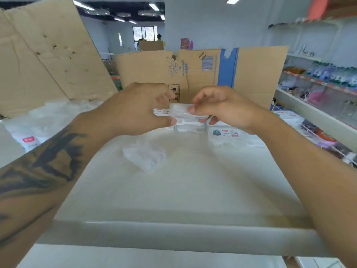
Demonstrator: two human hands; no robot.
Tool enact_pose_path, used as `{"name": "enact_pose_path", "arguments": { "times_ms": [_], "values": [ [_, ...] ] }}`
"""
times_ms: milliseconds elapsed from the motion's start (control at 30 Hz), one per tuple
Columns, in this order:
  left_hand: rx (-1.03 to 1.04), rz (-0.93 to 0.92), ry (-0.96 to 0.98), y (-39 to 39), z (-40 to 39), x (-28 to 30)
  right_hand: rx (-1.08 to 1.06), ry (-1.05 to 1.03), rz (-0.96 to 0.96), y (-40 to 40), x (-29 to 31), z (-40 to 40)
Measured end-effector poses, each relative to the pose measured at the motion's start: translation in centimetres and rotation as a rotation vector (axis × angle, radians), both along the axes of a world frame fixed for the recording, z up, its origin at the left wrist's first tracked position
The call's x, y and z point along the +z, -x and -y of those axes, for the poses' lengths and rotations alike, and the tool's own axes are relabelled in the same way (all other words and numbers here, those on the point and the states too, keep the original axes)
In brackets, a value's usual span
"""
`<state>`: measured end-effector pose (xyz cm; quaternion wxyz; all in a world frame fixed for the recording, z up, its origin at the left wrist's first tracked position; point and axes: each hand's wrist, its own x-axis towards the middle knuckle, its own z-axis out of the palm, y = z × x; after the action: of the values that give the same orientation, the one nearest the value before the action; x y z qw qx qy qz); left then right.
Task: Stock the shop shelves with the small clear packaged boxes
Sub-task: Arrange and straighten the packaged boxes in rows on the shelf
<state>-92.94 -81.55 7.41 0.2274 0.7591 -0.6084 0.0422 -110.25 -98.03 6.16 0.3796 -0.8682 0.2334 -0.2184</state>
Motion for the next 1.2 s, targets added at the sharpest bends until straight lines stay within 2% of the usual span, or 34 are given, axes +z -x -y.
{"name": "enact_pose_path", "arguments": {
  "times_ms": [100,233,367,500,633,833,967,1100,1200],
  "values": [
    [-0.12,-0.09,0.109,-0.3,1.4,-0.8,0.022,-0.177,0.07,0.1,-0.5,-0.4],
    [-0.181,-0.33,0.161,-1.4,1.8,-1.4,0.012,-0.379,0.182,-0.4,-0.5,-1.0],
    [-0.148,-0.531,0.231,-2.0,1.7,-2.2,0.039,-0.462,0.263,-0.9,-1.1,-1.6],
    [-0.111,-0.653,0.24,-1.4,1.2,-2.5,0.076,-0.548,0.317,-0.9,-1.3,-2.2],
    [-0.103,-0.725,0.235,-0.9,1.0,-2.9,0.015,-0.597,0.4,-1.1,-1.5,-2.4],
    [-0.194,-0.535,0.149,-0.4,0.1,-2.9,0.036,-0.566,0.46,-0.8,-0.8,-2.2],
    [-0.272,-0.5,0.243,-1.2,-0.2,-2.7,0.091,-0.389,0.372,-0.1,-0.4,-2.2],
    [-0.344,-0.289,0.224,-1.2,-0.3,-2.9,0.19,-0.336,0.325,0.1,-0.4,-2.0],
    [-0.334,-0.269,0.207,-0.9,-0.2,-3.0,0.19,-0.307,0.318,0.2,-0.5,-1.6]
  ]
}}
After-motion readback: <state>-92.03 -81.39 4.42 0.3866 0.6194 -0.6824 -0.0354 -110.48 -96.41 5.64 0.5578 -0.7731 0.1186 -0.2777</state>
